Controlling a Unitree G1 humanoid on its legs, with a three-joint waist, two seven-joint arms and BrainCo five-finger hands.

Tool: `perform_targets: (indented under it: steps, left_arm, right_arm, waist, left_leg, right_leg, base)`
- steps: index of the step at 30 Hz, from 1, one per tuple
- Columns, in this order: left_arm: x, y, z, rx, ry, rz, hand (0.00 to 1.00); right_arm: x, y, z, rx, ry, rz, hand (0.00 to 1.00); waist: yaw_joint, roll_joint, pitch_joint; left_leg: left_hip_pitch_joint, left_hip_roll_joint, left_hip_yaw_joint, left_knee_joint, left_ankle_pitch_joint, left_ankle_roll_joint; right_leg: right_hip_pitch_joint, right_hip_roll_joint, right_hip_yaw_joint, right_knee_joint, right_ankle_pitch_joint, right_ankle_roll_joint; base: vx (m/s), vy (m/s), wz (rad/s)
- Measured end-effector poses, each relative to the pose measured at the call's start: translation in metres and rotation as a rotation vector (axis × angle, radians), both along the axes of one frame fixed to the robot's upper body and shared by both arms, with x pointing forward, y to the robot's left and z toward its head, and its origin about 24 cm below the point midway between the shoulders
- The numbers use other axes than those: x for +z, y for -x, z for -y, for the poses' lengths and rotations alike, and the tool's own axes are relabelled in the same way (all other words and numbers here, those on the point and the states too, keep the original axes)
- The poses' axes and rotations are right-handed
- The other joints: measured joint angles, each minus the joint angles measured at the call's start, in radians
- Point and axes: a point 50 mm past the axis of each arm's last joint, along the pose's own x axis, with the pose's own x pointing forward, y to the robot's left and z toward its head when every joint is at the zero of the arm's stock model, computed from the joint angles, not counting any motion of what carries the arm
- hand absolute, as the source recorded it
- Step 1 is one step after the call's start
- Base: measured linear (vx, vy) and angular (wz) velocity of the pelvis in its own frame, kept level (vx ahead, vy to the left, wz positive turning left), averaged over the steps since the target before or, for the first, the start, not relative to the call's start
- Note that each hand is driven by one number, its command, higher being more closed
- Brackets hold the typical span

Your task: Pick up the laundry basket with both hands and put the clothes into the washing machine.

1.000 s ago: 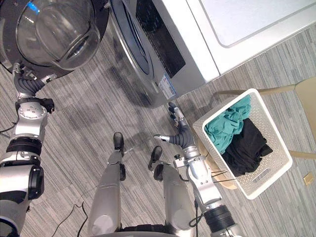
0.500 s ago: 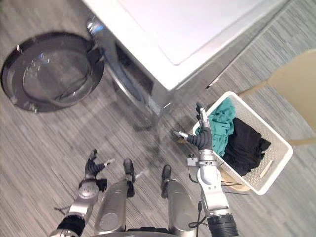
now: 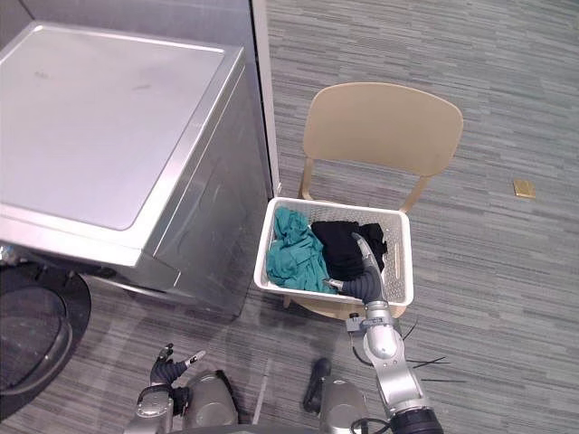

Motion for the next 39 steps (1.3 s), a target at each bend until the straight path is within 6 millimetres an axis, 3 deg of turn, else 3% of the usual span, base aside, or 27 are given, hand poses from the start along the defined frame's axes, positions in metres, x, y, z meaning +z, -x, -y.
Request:
perform_targets:
  steps: [1,2,3,6,10,12,16,22,25,26,33,39]
  left_arm:
    - [0.000,0.000,0.000,-0.006,0.001,-0.004,0.00]
    - [-0.001,0.000,0.002,-0.019,0.005,-0.007,0.00]
    - [0.000,-0.002,0.002,-0.033,0.004,-0.005,0.00]
    - [0.001,-0.003,-0.002,-0.045,-0.012,-0.002,0.00]
    - [-0.001,-0.001,-0.001,-0.035,-0.005,-0.012,0.00]
    - [0.001,-0.006,0.000,-0.037,0.002,0.000,0.00]
    - [0.007,-0.026,0.006,-0.055,0.011,0.054,0.00]
    - [0.017,-0.051,0.012,-0.036,0.026,0.128,0.00]
    - [0.027,-0.073,0.022,-0.018,0.053,0.197,0.00]
    - [0.032,-0.084,0.028,-0.026,0.069,0.229,0.00]
    - [0.037,-0.091,0.034,-0.026,0.075,0.259,0.00]
    - [0.039,-0.096,0.040,-0.013,0.107,0.269,0.00]
  right_arm:
    - [0.000,-0.002,0.001,0.003,0.016,-0.001,0.00]
    - [0.000,-0.006,0.003,0.007,0.045,-0.002,0.00]
    - [-0.002,-0.011,0.003,0.003,0.075,-0.013,0.00]
    - [0.003,-0.025,0.001,0.020,0.134,0.001,0.00]
    - [0.015,-0.058,-0.005,0.075,0.232,0.018,0.00]
    - [0.032,-0.083,-0.011,0.092,0.290,0.045,0.00]
    - [0.048,-0.113,0.003,0.027,0.381,0.002,0.00]
    - [0.067,-0.135,0.013,-0.031,0.455,-0.023,0.00]
    - [0.075,-0.143,0.029,-0.104,0.506,-0.054,0.00]
    - [0.081,-0.145,0.033,-0.126,0.518,-0.047,1.00]
    - [0.105,-0.154,0.034,-0.145,0.562,0.017,1.00]
    - [0.105,-0.153,0.033,-0.165,0.482,0.027,1.00]
  waist:
    - [-0.001,0.001,-0.001]
    - [0.001,0.015,-0.007]
    - [0.011,-0.011,-0.005]
    - [0.028,-0.042,-0.003]
    - [0.054,-0.002,0.044]
    - [0.067,0.012,0.092]
    - [0.096,0.022,0.138]
    - [0.123,0.035,0.160]
    - [0.141,0.061,0.173]
    - [0.154,0.068,0.180]
    - [0.160,0.070,0.182]
    - [0.161,0.070,0.182]
  left_leg:
    - [-0.006,-0.022,-0.015,-0.067,0.003,-0.002]
    - [0.000,-0.063,-0.044,-0.232,0.038,-0.019]
    - [0.015,-0.099,-0.049,-0.295,0.105,-0.002]
    - [-0.011,-0.163,-0.057,-0.287,0.110,0.000]
    - [-0.041,-0.173,-0.061,-0.258,0.094,0.025]
    - [-0.083,-0.174,-0.071,-0.260,0.095,0.027]
    - [-0.150,-0.172,-0.078,-0.272,0.109,0.047]
    - [-0.228,-0.178,-0.084,-0.281,0.141,0.063]
    - [-0.283,-0.183,-0.113,-0.287,0.164,0.066]
    - [-0.301,-0.186,-0.124,-0.302,0.180,0.063]
    - [-0.310,-0.195,-0.159,-0.377,0.234,0.050]
    - [-0.285,-0.193,-0.161,-0.405,0.253,0.046]
  right_leg:
    - [-0.001,-0.003,0.002,-0.004,0.004,0.007]
    - [-0.004,-0.006,0.008,-0.011,0.015,0.027]
    - [-0.005,-0.016,0.022,-0.033,0.029,0.055]
    - [0.010,-0.061,0.021,-0.111,0.065,0.099]
    - [-0.011,-0.070,0.028,-0.103,0.075,0.092]
    - [-0.075,-0.068,0.045,-0.066,0.075,0.092]
    - [-0.166,-0.067,0.055,-0.024,0.078,0.089]
    - [-0.252,-0.071,0.064,-0.008,0.085,0.082]
    - [-0.289,-0.068,0.036,-0.010,0.092,0.076]
    - [-0.308,-0.067,0.027,-0.011,0.095,0.072]
    - [-0.332,-0.061,0.012,-0.008,0.088,0.062]
    - [-0.324,-0.057,0.016,-0.005,0.087,0.059]
  base:
    - [0.10,0.174,-0.18]
    - [0.13,0.250,-0.13]
    - [0.15,0.258,-0.11]
    - [0.10,0.206,0.18]
    - [-0.03,0.107,0.01]
    - [-0.11,0.046,-0.18]
    - [-0.13,0.003,-0.07]
    - [-0.03,0.002,-0.03]
    - [0.00,-0.015,0.18]
    - [0.00,-0.026,0.18]
    - [-0.01,-0.032,0.14]
    - [-0.01,-0.008,0.01]
